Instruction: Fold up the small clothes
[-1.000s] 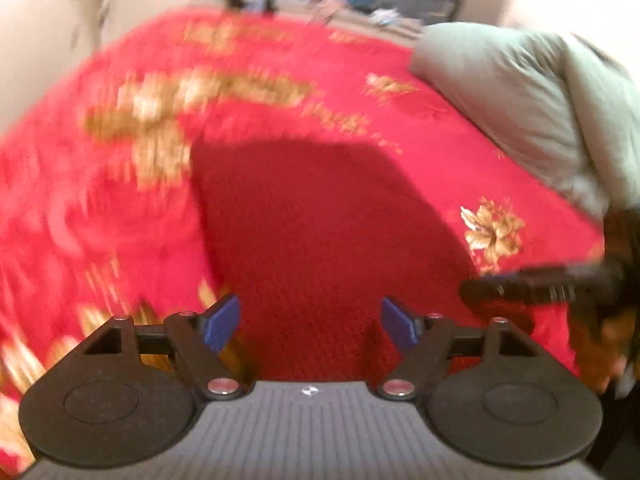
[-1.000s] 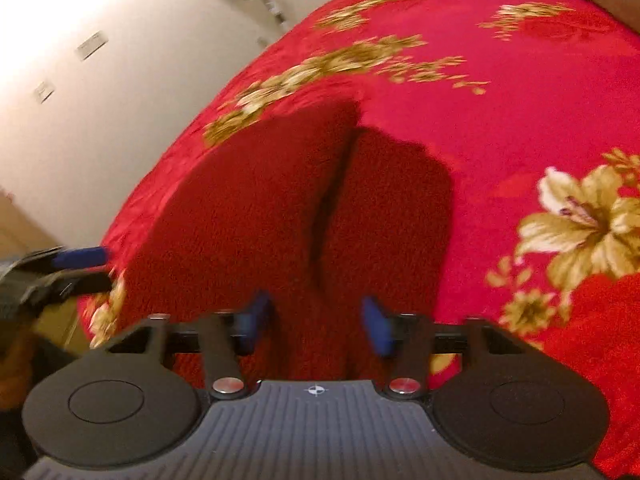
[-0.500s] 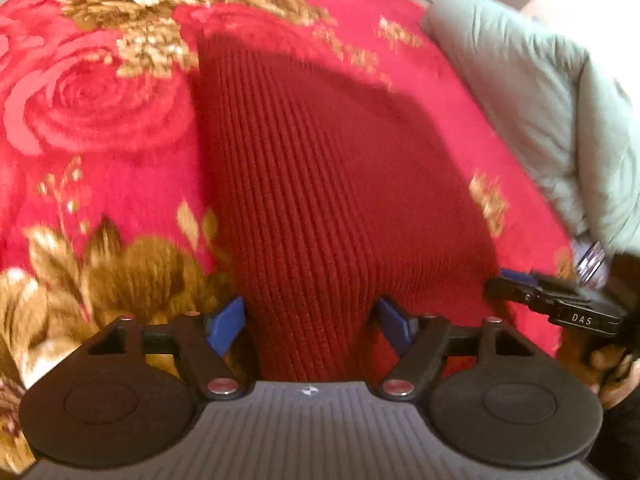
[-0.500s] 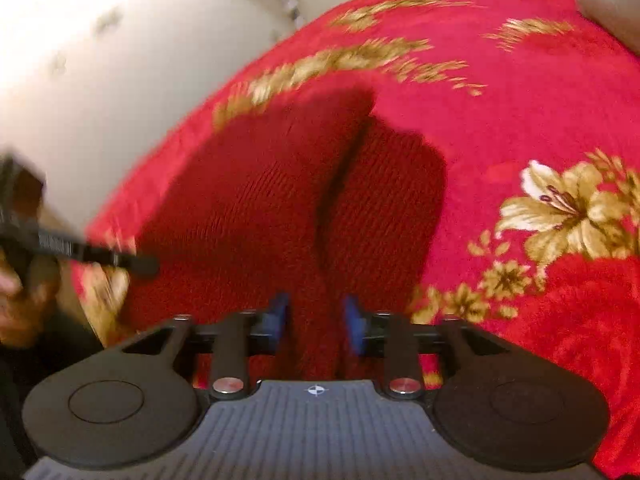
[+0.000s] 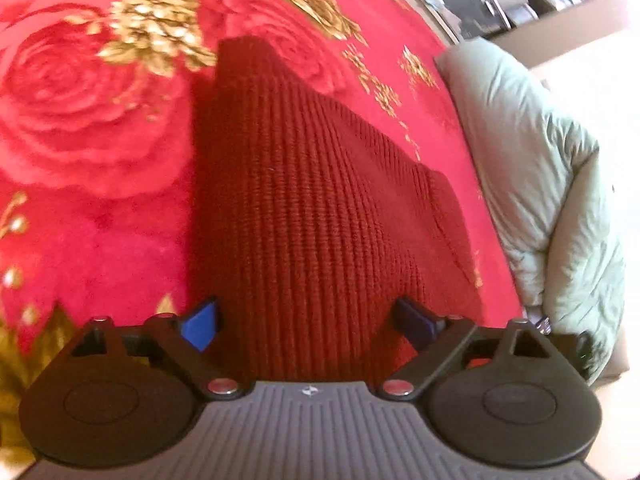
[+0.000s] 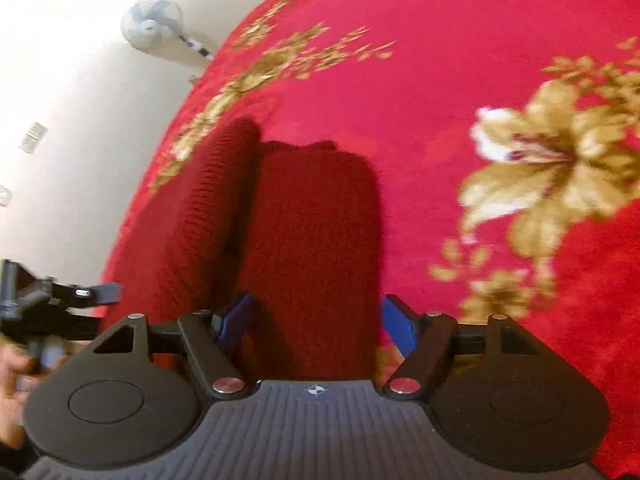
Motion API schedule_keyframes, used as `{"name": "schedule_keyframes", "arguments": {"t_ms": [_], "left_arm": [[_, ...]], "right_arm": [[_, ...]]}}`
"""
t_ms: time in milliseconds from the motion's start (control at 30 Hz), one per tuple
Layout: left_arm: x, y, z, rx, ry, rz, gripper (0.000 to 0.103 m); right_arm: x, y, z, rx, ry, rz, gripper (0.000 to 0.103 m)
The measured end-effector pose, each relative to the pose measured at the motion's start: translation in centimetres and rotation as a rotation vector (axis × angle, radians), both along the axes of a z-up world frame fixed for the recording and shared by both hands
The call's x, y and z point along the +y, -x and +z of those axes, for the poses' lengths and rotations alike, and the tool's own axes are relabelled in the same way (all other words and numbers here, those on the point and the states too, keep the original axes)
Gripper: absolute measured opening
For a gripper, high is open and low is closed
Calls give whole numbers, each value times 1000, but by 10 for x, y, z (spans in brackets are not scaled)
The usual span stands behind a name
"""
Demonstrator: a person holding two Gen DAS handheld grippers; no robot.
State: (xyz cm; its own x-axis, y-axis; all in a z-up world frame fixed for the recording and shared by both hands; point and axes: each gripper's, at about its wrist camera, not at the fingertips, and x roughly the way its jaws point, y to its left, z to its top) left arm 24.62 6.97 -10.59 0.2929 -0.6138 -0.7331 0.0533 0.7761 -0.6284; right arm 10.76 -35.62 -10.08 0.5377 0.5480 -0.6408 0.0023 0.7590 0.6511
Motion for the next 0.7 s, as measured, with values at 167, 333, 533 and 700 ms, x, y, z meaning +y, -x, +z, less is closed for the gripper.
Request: {"name": "schedule_keyframes", "arguments": {"t_ms": [167,333,533,700], "left_arm": [[-11,-9,-13,-31,-18,15,93],[-18,6,15,-167,-98,23,67],[-8,21,59,-369,-146,64,64],[21,19,79,-484,-152,137,69]], "right_arm": [[10,-12,-1,-19,-20,37,48],[18,-14,11,-112,28,37,33],[29,-29,25,-246,-17,60,28],[57,-55,47,-395,-27,80,28]]}}
